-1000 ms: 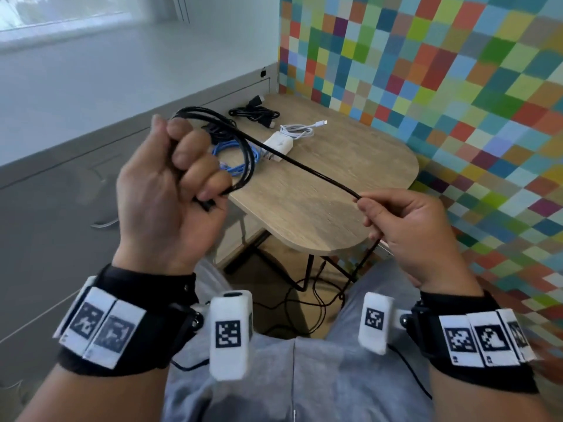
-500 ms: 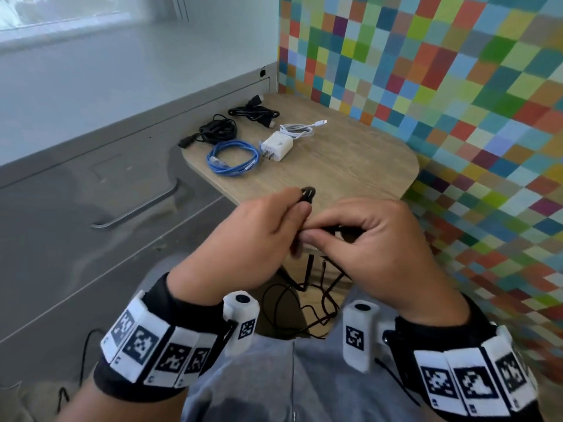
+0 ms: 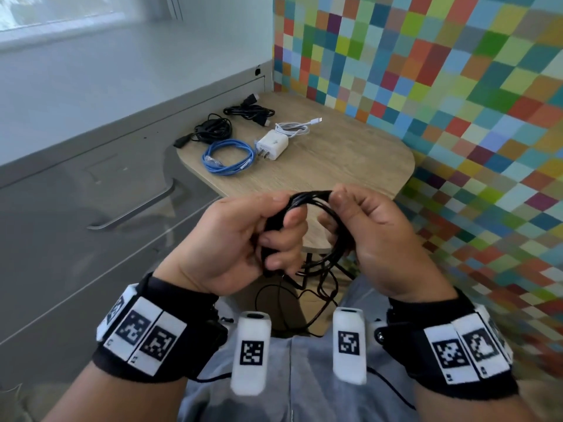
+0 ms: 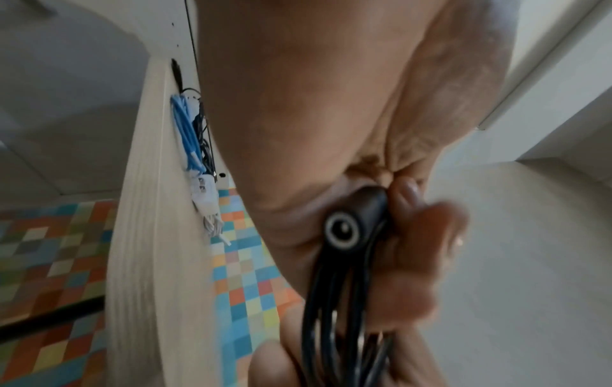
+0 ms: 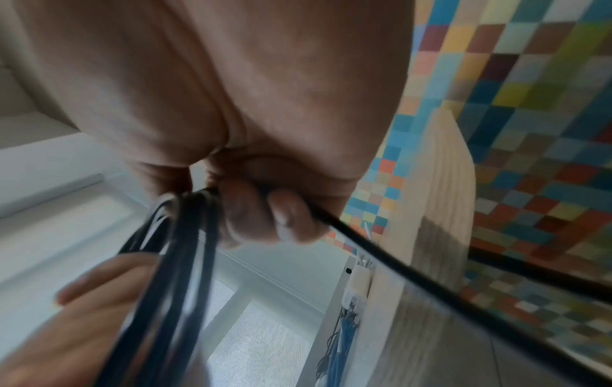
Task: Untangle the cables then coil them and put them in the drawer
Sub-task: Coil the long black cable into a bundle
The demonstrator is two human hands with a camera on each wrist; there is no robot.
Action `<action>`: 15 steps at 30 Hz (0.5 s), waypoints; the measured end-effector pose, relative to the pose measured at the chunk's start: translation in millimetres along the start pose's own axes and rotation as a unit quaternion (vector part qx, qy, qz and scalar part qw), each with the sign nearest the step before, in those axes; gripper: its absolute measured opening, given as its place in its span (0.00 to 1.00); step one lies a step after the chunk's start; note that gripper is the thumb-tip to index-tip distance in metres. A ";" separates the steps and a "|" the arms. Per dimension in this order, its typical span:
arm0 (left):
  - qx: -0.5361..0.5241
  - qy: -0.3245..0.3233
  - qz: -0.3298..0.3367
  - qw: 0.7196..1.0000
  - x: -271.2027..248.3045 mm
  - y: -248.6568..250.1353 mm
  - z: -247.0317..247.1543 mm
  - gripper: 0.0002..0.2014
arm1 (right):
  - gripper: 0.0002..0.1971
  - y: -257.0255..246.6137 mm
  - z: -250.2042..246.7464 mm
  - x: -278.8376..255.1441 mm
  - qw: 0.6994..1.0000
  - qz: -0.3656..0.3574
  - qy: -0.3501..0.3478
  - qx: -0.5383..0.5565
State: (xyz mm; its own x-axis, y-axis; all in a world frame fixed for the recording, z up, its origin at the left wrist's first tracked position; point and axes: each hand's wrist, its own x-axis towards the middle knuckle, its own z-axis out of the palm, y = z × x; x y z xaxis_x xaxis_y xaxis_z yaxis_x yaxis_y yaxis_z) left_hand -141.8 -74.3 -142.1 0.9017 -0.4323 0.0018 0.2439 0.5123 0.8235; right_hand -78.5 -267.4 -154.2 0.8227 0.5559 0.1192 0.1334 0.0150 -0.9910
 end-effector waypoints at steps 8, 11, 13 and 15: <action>-0.150 0.060 0.148 0.976 -4.7 12.3 -7.7 0.16 | 0.07 12.0 -22.9 4.5 0.997 0.033 0.053 0.049; -0.166 0.098 0.261 0.946 -18.2 39.1 -19.0 0.17 | 0.02 21.6 -38.2 3.3 0.994 0.030 0.107 -0.024; -0.079 0.201 0.291 0.932 -22.5 49.3 -17.6 0.16 | 0.05 22.9 -41.4 3.6 0.987 0.011 0.132 -0.093; 0.058 0.310 0.302 0.899 -20.0 47.1 -11.1 0.15 | 0.08 19.3 -36.3 4.7 0.973 -0.006 0.129 -0.191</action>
State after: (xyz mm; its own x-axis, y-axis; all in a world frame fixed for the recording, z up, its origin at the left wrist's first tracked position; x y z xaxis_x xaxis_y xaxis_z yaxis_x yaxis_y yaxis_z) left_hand -144.3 -33.3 -109.6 0.8915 0.4148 0.1822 -0.3644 0.4176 0.8324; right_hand -52.0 -294.7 -170.5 0.9245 0.3298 0.1912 0.2993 -0.3174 -0.8998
